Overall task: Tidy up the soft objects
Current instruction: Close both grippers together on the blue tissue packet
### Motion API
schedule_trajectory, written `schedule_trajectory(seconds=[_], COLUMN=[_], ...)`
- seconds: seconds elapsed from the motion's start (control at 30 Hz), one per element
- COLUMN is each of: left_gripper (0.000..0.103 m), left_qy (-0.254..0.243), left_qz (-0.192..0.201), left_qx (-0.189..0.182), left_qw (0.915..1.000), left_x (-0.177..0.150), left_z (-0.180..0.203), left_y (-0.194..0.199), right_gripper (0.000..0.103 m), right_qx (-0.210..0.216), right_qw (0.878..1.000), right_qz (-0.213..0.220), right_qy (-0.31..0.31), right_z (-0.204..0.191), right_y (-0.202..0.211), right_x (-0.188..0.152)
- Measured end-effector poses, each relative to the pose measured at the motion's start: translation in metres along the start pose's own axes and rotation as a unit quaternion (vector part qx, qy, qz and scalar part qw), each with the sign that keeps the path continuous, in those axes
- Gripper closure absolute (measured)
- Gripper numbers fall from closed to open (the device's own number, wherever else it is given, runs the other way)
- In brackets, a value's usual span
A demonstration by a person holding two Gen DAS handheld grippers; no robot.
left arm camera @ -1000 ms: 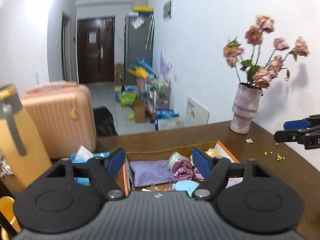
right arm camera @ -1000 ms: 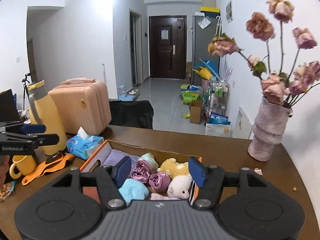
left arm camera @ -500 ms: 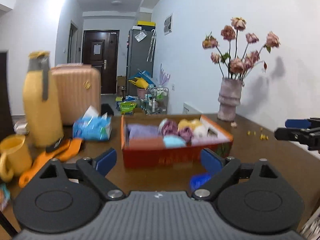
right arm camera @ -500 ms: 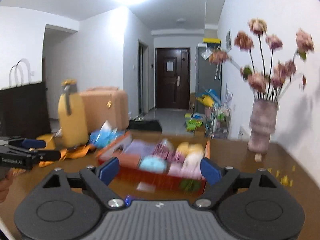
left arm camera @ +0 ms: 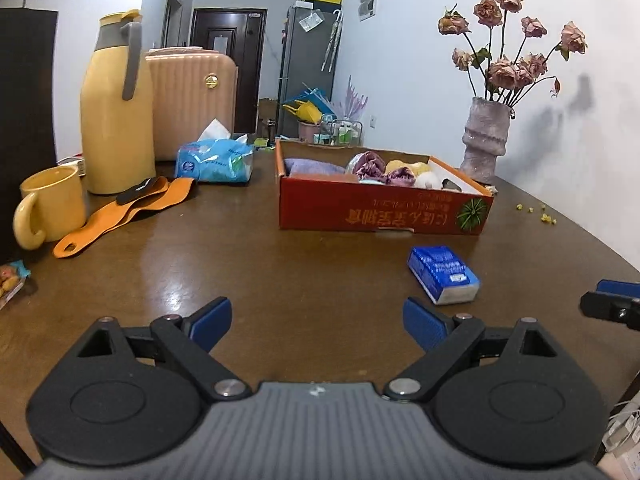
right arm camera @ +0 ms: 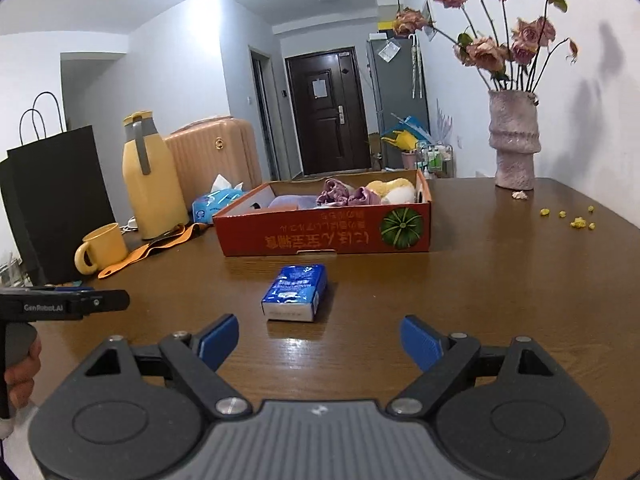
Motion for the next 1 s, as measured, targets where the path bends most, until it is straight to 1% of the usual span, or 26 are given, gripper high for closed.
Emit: schedule_trajectory(seconds=[0.07,0.13,0.23,0.27,0.33,0.37,0.4,0.43,0.5,0.53,0.57,0.6,0.63,0.67,0.7,0.73,0.77,0.83,0.9,0.93,0.97,1.0], left_gripper=[0.009,0.009,0.009,0.009,0.009,0.009,0.009,0.009,0.009,0.009,0.009,0.009,0.009,0.009,0.009,0.009,0.009,0.016,0.032,0.036,0.044,0.055], left_qy=[0.003,0.002,-0.002,-0.001,-0.002,-0.002,-0.002,-0.002,-0.002,0.0,0.004,0.007,0.011,0.013,0.014,0.017,0.021,0.031,0.043,0.05,0.058,0.066], left_qz=[-0.01,-0.02,-0.026,-0.027,-0.025,-0.025,-0.025,-0.024,-0.024,-0.024,-0.027,-0.032,-0.036,-0.04,-0.044,-0.047,-0.051,-0.054,-0.065,-0.072,-0.081,-0.09], left_qx=[-0.01,-0.012,-0.003,-0.001,-0.001,-0.001,0.001,0.003,0.008,0.007,0.005,0.005,0.006,0.005,0.0,-0.007,-0.02,-0.04,-0.053,-0.06,-0.064,-0.063], left_qw=[0.9999,0.9997,0.9997,0.9996,0.9997,0.9997,0.9997,0.9997,0.9997,0.9997,0.9996,0.9995,0.9993,0.9991,0.9989,0.9987,0.9983,0.9973,0.9956,0.9943,0.993,0.9917], left_x=[0.001,0.001,0.005,0.008,0.013,0.015,0.016,0.018,0.021,0.022,0.022,0.022,0.021,0.02,0.019,0.018,0.016,0.013,0.009,0.007,0.004,0.001], left_z=[0.004,0.008,0.011,0.011,0.01,0.01,0.009,0.007,0.003,0.001,-0.001,-0.002,-0.003,-0.003,-0.001,0.001,0.005,0.012,0.02,0.022,0.023,0.023], left_y=[-0.01,-0.024,-0.042,-0.048,-0.053,-0.056,-0.057,-0.059,-0.062,-0.063,-0.065,-0.068,-0.071,-0.074,-0.077,-0.078,-0.08,-0.083,-0.087,-0.09,-0.094,-0.097], right_gripper=[0.016,0.016,0.017,0.018,0.023,0.03,0.047,0.048,0.049,0.049,0.049,0.048,0.047,0.037,0.027,0.026,0.026,0.027,0.028,0.03,0.039,0.046], right_qx=[0.015,0.028,0.033,0.031,0.019,0.018,0.016,0.019,0.039,0.064,0.095,0.128,0.147,0.137,0.111,0.082,0.066,0.072,0.102,0.117,0.125,0.131], right_qw=[1.0,0.999,0.998,0.998,0.997,0.997,0.996,0.995,0.994,0.992,0.987,0.978,0.969,0.966,0.968,0.972,0.976,0.985,0.989,0.99,0.99,0.99], right_qz=[-0.006,-0.016,-0.03,-0.038,-0.056,-0.064,-0.076,-0.085,-0.081,-0.074,-0.066,-0.065,-0.072,-0.077,-0.078,-0.075,-0.072,-0.069,-0.061,-0.055,-0.055,-0.057], right_qy=[0.006,0.011,0.041,0.05,0.047,0.042,0.038,0.037,0.057,0.084,0.115,0.153,0.188,0.206,0.212,0.208,0.194,0.143,0.083,0.049,0.016,-0.019], right_z=[-0.006,-0.012,-0.026,-0.029,-0.028,-0.028,-0.026,-0.027,-0.036,-0.047,-0.06,-0.072,-0.08,-0.079,-0.073,-0.063,-0.053,-0.038,-0.032,-0.03,-0.027,-0.024], right_y=[-0.013,-0.033,-0.07,-0.084,-0.113,-0.126,-0.139,-0.149,-0.155,-0.152,-0.147,-0.141,-0.136,-0.133,-0.13,-0.126,-0.122,-0.114,-0.108,-0.107,-0.108,-0.112], right_x=[0.001,0.003,0.011,0.013,0.016,0.017,0.016,0.016,0.018,0.02,0.019,0.015,0.01,0.006,0.005,0.006,0.007,0.009,0.011,0.013,0.013,0.014])
Point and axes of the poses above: each gripper's, at about its wrist camera, not at the fingertips, and y roughly against the way its jaws point, z to its right, x to its top, the point moved 9 cm from there along -y, roughly the way its jaws point, and after that the axes turned 13 degrees about y, right-handed, at the moved point
